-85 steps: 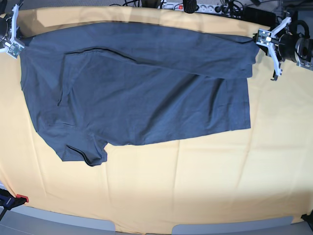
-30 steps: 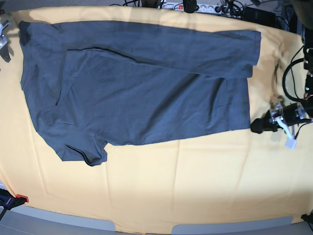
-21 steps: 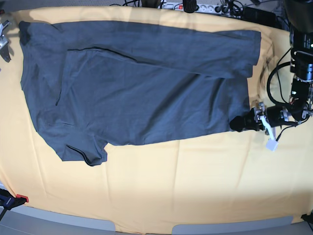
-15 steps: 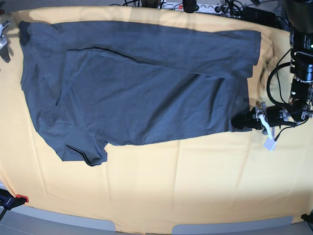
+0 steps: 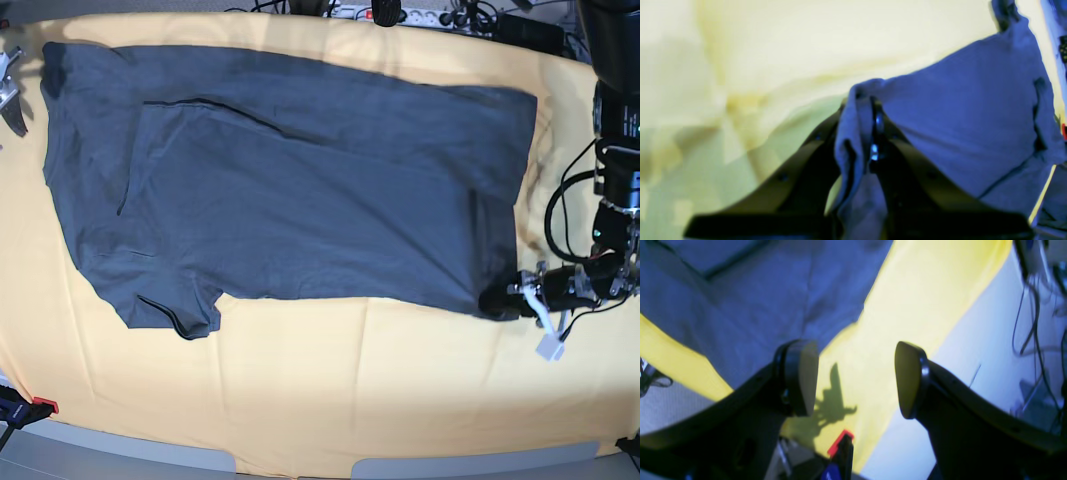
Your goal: Fold the T-shirt properly
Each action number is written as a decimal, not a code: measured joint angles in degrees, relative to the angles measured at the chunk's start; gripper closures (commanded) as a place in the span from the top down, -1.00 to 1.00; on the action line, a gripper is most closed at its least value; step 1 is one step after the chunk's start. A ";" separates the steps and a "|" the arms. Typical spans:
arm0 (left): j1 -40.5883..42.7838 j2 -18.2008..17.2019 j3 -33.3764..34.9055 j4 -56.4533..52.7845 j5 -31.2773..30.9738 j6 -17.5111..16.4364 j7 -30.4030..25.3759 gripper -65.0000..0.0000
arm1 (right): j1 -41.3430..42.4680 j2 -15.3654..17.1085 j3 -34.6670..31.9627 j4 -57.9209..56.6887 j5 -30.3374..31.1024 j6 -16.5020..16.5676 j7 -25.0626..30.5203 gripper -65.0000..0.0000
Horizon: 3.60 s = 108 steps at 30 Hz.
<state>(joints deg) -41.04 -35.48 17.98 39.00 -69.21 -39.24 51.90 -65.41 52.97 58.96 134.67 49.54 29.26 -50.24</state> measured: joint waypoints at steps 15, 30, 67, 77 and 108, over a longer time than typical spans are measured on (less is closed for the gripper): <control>-0.26 2.80 0.00 -0.11 3.89 0.24 0.66 -1.00 | 42.16 -3.10 -35.15 -18.64 -8.46 -6.49 5.16 0.30; -0.24 2.84 0.00 -0.11 3.85 0.24 1.92 -1.00 | 85.09 -17.75 -49.35 -68.76 6.19 0.79 -7.63 0.30; 0.24 2.49 0.00 -0.07 4.07 0.20 1.84 -1.00 | 93.66 -17.33 -49.11 -87.78 -4.07 6.99 -7.82 0.29; 0.24 2.40 0.00 -0.07 3.69 0.20 1.66 -1.00 | 87.78 -20.90 -48.96 -87.49 -2.38 9.90 -1.75 0.28; 0.07 2.36 0.00 -0.07 20.65 -0.24 -16.55 -1.00 | 95.76 -21.57 -49.18 -87.86 -13.84 10.86 8.44 -1.00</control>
<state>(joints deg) -40.97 -33.12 17.98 38.94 -48.56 -39.48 35.35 30.35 31.40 9.78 46.81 35.70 40.12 -41.80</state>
